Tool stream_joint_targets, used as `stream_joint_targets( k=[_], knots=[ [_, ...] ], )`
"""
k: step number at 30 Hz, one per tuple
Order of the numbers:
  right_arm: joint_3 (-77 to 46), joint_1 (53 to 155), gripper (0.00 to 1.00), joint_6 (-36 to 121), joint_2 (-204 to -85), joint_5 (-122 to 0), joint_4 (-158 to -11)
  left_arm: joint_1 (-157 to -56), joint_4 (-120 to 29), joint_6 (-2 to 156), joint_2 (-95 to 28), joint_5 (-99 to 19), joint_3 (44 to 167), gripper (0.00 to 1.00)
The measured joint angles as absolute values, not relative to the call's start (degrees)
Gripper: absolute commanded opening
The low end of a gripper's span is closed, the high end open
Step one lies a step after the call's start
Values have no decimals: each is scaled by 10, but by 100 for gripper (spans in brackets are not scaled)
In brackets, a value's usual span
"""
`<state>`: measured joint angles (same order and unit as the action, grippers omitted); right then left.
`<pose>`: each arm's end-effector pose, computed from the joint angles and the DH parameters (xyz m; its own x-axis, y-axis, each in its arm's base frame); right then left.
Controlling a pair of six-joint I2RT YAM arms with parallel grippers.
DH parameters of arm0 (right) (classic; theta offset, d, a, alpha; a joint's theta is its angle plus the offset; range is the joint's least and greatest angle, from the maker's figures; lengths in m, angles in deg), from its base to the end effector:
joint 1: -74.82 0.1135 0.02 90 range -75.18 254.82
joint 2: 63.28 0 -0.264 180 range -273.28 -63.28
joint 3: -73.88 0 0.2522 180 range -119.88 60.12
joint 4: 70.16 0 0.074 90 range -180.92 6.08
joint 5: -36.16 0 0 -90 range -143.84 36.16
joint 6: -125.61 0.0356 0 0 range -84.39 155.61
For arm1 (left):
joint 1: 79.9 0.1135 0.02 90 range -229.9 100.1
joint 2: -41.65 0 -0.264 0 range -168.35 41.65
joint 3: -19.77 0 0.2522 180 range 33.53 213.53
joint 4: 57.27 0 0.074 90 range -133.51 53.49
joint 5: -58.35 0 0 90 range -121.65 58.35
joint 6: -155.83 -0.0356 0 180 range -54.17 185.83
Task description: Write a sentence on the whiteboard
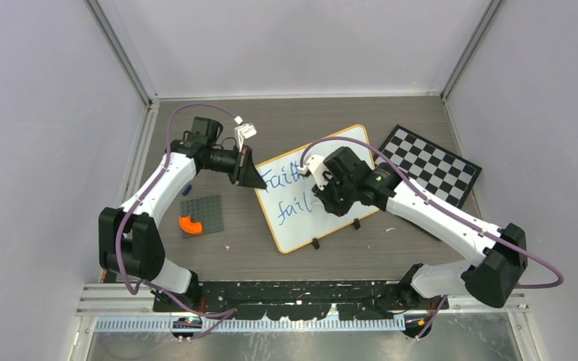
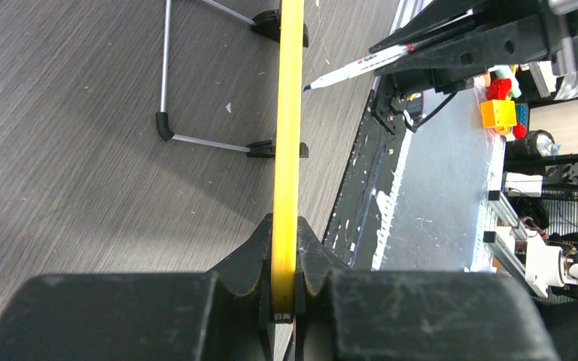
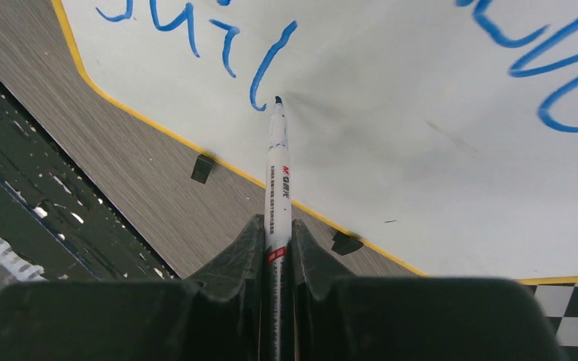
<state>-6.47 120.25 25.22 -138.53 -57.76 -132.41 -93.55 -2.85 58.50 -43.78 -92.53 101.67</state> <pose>0.1831 0.1893 0.2992 -0.4470 -0.7102 -0.5439 -0.8310 0.5547 -0.0413 0.2834 -0.1008 0.2837 -0.7448 0.2448 -0.6208 0.6658 0.3350 -0.6667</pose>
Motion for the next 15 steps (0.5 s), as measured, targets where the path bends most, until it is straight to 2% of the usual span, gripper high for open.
stream_joint_targets(
  k=[15],
  knots=[
    [-87,1185,0,252,-1391,-552,-1321,-935,-28,585,-438,-925,1017,0]
  ],
)
